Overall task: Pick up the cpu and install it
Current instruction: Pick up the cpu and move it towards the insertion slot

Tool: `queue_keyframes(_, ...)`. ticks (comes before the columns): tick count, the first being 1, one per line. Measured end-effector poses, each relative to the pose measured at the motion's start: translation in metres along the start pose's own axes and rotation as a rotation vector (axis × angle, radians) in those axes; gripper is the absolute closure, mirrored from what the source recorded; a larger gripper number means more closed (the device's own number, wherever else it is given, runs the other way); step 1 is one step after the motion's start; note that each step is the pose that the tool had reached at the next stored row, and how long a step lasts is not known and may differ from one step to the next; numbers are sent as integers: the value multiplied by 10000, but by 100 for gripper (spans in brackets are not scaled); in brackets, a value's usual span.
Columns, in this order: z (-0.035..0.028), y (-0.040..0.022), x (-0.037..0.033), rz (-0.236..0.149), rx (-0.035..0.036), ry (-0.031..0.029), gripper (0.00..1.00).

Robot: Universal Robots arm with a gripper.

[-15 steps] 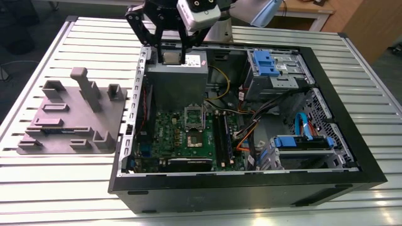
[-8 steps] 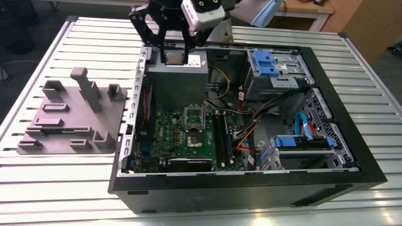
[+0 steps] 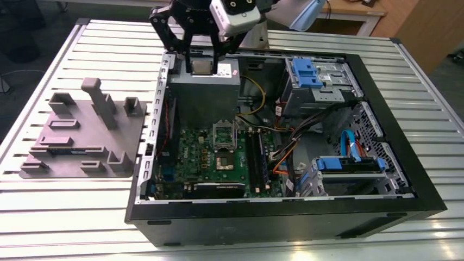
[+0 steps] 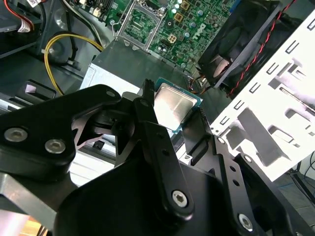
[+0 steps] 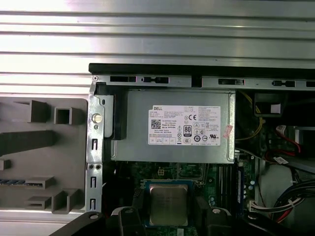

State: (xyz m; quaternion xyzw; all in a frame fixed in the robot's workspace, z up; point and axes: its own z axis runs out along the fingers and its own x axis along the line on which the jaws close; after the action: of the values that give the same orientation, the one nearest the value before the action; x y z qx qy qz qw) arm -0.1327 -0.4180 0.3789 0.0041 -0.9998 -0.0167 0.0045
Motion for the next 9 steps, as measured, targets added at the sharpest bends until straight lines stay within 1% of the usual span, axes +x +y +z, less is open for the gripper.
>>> queue_keyframes(3,0,0,-9,-2,1,1,53)
queue_keyframes(5,0,0,-28,0,0,0,53)
queue_keyframes(6,0,0,-47,0,0,0,53)
queue_keyframes(9,-1,-1,-134,0,0,0,53)
